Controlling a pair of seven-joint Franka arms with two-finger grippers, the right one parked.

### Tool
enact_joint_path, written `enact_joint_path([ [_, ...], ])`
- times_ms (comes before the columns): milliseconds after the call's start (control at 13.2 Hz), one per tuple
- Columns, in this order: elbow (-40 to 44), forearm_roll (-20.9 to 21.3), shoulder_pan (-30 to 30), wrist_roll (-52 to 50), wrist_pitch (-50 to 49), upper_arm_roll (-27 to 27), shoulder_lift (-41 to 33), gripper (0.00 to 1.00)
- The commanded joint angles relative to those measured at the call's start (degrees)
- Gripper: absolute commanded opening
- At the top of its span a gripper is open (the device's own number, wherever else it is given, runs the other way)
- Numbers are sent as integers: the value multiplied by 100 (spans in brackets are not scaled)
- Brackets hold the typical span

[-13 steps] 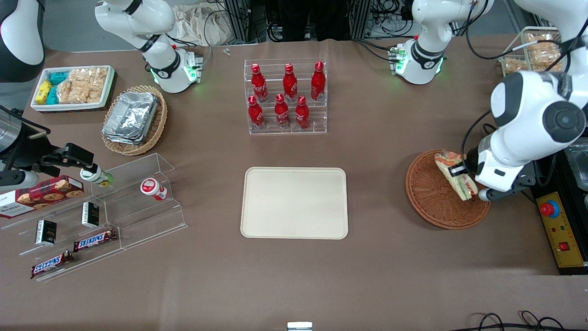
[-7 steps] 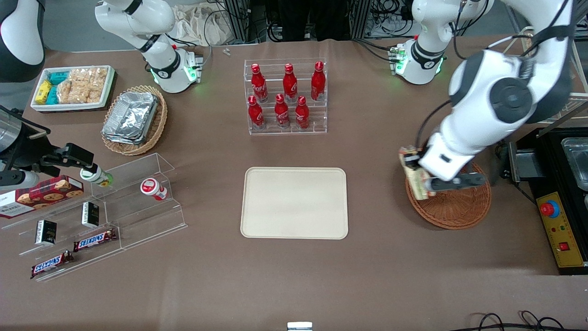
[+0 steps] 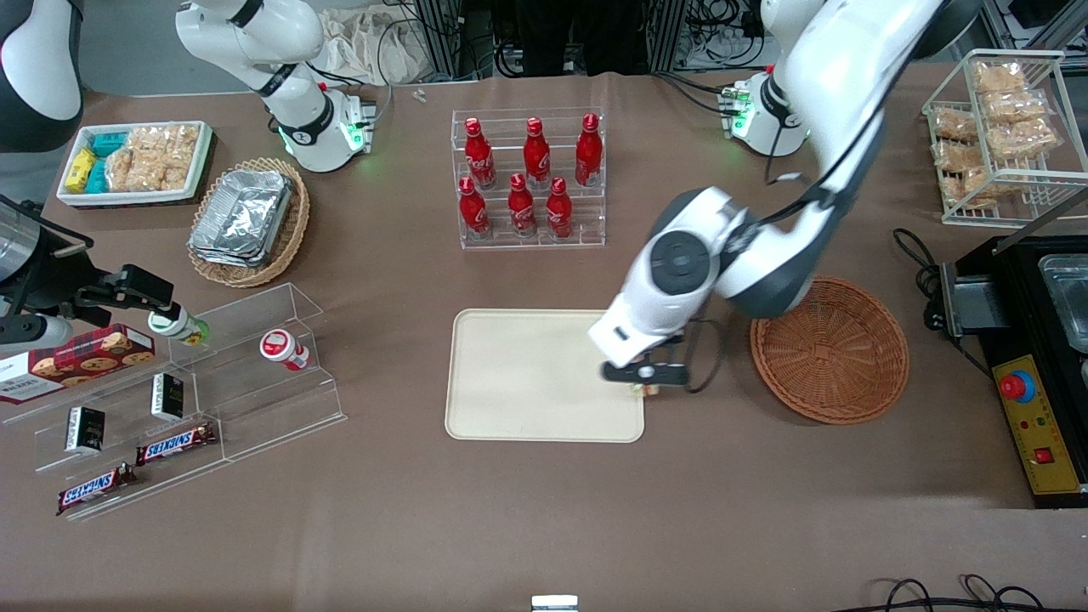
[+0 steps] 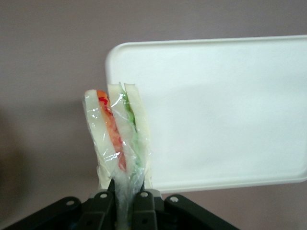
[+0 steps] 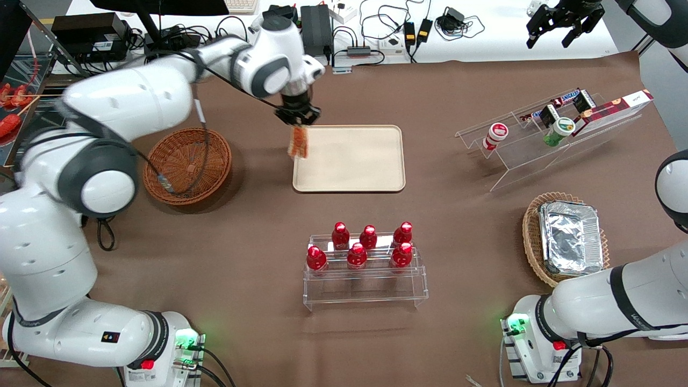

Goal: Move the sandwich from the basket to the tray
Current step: 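Lift the sandwich and carry it with the left gripper over the cream tray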

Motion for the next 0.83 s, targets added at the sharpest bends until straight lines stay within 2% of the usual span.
enact_joint_path([
  [0, 594, 336, -333, -276, 260, 7, 683, 2],
  [227, 568, 345, -422, -171, 296, 7, 772, 2],
  [455, 541, 582, -360, 311, 296, 7, 878, 2],
  [758, 331, 591, -281, 322, 611, 16, 913, 8],
])
